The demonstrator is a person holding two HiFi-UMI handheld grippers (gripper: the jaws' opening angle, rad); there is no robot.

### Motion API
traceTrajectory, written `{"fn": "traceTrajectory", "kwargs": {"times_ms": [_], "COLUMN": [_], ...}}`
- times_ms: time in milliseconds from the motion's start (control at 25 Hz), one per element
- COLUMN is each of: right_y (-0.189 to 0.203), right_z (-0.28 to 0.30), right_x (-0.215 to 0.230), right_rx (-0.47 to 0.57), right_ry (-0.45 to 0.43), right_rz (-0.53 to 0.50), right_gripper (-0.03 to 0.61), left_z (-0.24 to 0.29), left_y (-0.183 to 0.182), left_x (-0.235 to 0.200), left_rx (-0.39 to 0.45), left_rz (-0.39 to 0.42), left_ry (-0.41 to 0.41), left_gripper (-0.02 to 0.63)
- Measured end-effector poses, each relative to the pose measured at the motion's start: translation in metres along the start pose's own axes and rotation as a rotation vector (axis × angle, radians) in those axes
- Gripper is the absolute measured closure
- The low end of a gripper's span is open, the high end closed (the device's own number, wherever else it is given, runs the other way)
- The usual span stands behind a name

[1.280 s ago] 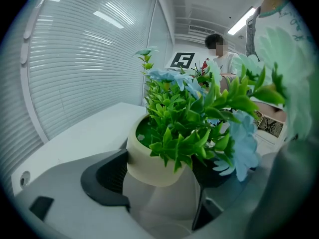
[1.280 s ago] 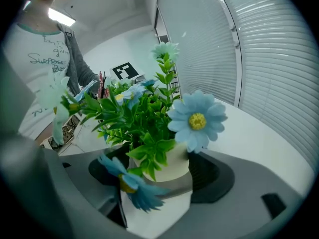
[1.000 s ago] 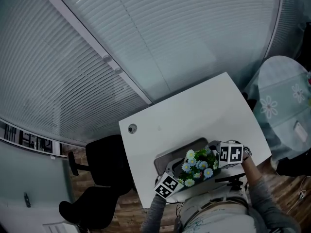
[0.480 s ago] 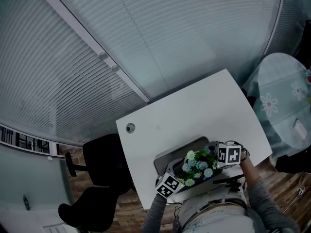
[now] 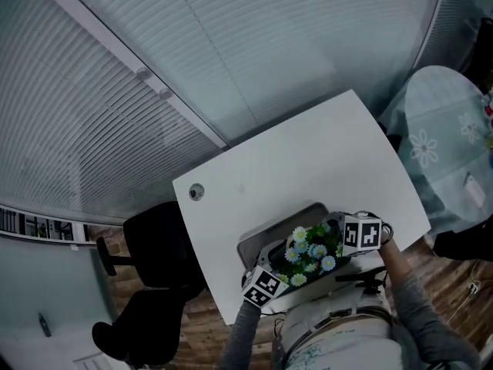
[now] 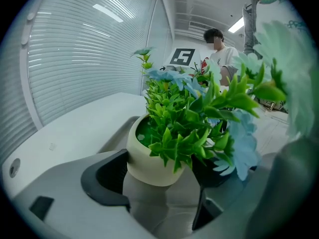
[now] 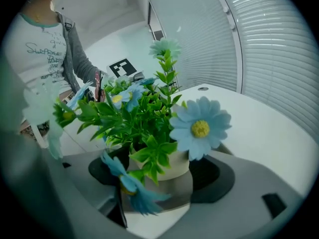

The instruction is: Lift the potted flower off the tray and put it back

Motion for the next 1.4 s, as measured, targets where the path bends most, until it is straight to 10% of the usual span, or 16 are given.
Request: {"fn": "traceTrajectory", "kwargs": {"times_ms": [1400], "right_y": [0.028], "right_z": [-0.019], "right_x": [-0.007], "right_rx": [0.109], "right_ry": [0.138], "right_rz": [0.126], "right_gripper": [0.218], "left_z": [-0.021], "left_y": [0.012], "left_x": [0.000], "left_rx": [0.054], "left_rz": [-0.053], "left_ry": [-0.033], "left_gripper": [0.209]}}
Point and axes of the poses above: the fingertips, and each gripper's own axes: z forward along the fingers, x to its right, y out of its underside, the point moved 10 cm from there along -z, backward along the fingers, and after that the axes turned 4 degrees about y, right-handed, at the moved point
